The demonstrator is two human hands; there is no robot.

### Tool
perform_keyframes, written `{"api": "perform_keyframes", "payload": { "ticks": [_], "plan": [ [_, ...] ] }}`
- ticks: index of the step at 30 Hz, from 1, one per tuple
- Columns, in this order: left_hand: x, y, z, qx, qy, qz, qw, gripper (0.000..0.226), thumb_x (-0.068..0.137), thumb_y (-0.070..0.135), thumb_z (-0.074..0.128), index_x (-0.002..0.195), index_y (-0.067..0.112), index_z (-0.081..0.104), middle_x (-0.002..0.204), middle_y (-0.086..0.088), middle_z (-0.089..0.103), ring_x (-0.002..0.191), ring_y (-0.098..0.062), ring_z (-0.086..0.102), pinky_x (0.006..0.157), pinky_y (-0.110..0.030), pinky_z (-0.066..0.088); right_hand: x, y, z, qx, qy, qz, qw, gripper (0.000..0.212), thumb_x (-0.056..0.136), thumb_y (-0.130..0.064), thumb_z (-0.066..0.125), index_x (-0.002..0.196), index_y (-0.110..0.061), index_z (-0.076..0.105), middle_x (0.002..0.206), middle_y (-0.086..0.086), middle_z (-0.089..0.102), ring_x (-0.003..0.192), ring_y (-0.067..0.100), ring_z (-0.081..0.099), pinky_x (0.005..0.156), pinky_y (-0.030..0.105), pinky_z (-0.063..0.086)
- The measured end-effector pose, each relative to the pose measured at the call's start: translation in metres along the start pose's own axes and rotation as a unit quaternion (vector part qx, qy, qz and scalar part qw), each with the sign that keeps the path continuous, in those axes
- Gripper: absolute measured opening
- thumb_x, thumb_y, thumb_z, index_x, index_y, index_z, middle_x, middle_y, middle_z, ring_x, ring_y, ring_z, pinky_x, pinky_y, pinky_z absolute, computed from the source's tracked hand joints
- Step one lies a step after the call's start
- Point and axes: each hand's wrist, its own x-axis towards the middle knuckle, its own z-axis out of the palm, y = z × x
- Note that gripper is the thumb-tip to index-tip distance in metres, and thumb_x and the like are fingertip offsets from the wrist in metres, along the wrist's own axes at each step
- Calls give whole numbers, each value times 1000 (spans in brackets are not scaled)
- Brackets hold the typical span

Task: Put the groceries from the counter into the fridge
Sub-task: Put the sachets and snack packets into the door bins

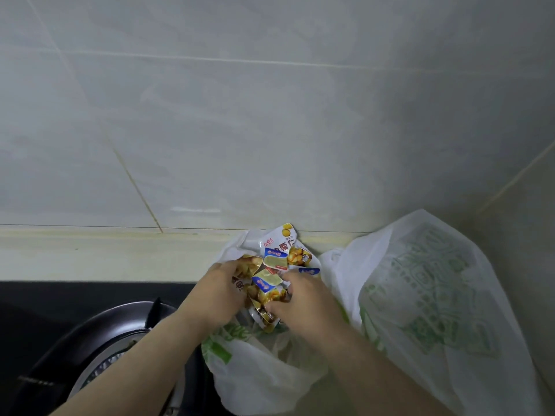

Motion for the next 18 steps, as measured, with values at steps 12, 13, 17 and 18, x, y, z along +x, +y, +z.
{"api": "perform_keyframes", "payload": {
  "ticks": [12, 13, 17, 18],
  "plan": [
    [13, -6, -4, 41, -5, -40, 998, 48, 87, 10, 61, 133, 24, 53, 127, 0, 50, 108, -18, 52, 86, -20, 39, 10, 7, 7, 7, 42, -52, 998, 49, 86, -37, 68, 133, -28, 54, 130, -9, 54, 114, 9, 49, 93, 20, 41],
    [14, -6, -4, 37, -3, -35, 999, 40, 89, 14, 62, 127, 24, 56, 124, 2, 55, 104, -15, 52, 85, -20, 38, 10, 6, 9, -8, 41, -63, 997, 51, 86, -40, 68, 134, -29, 54, 132, -10, 52, 118, 10, 48, 96, 21, 40],
    [18, -7, -7, 1, -15, -32, 999, 28, 91, 22, 63, 119, 24, 56, 107, 7, 61, 95, -11, 57, 77, -23, 46, 12, 9, 14, -13, 48, -77, 996, 44, 86, -41, 66, 128, -29, 59, 126, -8, 53, 113, 11, 50, 95, 25, 45],
    [18, -6, -8, -11, -17, -26, 999, 31, 92, 21, 62, 122, 25, 55, 105, 9, 61, 93, -9, 57, 74, -20, 45, 13, 10, 14, -15, 47, -80, 996, 41, 87, -40, 65, 126, -28, 60, 125, -8, 52, 113, 12, 50, 96, 26, 46]
  ]
}}
